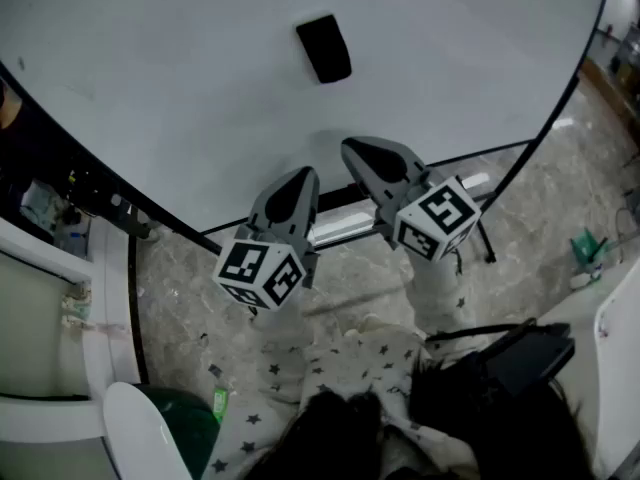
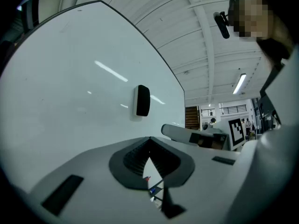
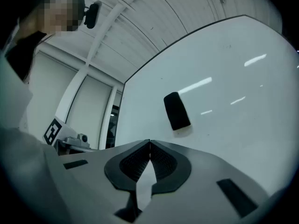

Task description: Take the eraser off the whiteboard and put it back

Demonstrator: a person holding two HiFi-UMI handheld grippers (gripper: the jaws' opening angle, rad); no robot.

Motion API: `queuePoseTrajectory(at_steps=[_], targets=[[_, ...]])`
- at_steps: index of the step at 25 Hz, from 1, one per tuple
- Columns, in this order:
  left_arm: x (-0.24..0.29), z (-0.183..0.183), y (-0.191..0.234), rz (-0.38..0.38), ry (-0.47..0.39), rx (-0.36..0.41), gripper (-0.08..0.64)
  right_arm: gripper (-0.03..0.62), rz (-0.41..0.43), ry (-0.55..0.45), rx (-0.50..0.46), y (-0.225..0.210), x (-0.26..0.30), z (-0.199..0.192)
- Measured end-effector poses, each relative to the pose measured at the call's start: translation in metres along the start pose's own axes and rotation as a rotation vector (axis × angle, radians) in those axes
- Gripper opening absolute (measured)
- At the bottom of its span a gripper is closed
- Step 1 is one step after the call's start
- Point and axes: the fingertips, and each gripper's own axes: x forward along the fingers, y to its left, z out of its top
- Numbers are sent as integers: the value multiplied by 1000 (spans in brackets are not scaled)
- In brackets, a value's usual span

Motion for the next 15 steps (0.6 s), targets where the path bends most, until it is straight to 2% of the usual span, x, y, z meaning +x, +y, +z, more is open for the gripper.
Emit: queuePoseTrajectory(at_steps=[4,11,13,15], targets=[[-9,10,-1,17,-31,-3,2,8,-23,-39,-43,8,-1,15],[25,20,31,54,-36,-15,2,8,-9,-66,-71,-20,31,21],[27,25,25,41,-41,0,0,9,-39,-88,-88,-25,27,31],[31,31,21,25,-42,14,0,9,-111,-95,-136,-36,23,41]])
